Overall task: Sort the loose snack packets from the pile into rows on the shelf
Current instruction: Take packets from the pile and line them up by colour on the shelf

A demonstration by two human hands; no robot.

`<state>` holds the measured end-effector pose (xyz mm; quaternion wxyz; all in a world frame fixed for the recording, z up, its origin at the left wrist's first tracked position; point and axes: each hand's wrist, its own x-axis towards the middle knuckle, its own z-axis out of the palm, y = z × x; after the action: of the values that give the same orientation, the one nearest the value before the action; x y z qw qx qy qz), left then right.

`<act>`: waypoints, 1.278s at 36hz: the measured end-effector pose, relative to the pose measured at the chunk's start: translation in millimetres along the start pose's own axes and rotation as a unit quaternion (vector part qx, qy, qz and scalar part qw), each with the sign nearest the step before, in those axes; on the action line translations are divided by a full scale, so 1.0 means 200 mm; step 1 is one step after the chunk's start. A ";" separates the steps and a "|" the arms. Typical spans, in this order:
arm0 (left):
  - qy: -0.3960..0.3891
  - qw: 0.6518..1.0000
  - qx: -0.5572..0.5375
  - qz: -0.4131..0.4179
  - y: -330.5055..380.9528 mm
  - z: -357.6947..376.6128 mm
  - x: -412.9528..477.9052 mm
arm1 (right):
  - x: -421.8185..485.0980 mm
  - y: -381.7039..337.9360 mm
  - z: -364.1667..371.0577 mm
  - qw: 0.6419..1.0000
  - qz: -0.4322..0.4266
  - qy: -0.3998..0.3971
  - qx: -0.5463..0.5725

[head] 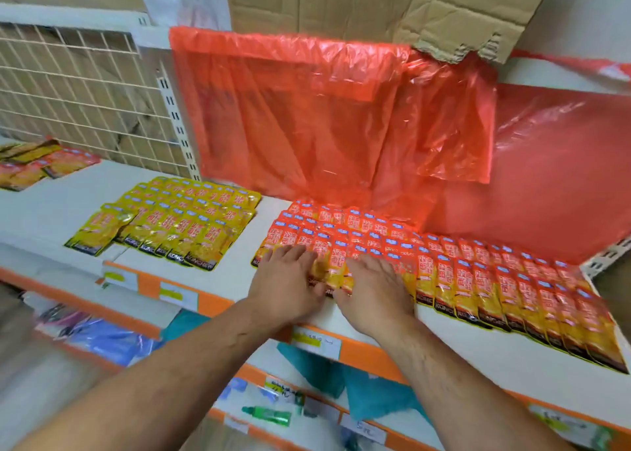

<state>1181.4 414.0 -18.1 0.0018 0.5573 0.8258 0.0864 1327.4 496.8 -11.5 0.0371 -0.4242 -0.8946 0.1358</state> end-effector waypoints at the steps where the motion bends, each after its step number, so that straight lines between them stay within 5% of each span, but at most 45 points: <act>1: -0.003 1.000 0.001 -0.015 -0.03 -0.01 -0.02 | 0.01 -0.03 0.00 1.000 -0.010 -0.011 0.003; 15: 0.027 0.983 -0.059 -0.172 -0.65 -0.17 -0.43 | 0.08 -0.71 0.16 0.983 -0.173 -0.060 0.001; 33: 0.086 0.967 -0.089 -0.221 -2.06 -0.44 -0.86 | 0.20 -2.18 0.49 0.967 -0.250 -0.052 -0.016; 46: 0.075 0.958 -0.099 -0.260 -2.77 -0.47 -0.78 | 0.60 -2.84 0.70 0.956 -0.281 -0.077 -0.037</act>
<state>721.9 55.6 -19.6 0.0172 0.3124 0.9272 0.2058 800.6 217.6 4.5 -0.0110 -0.1445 -0.9822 0.1193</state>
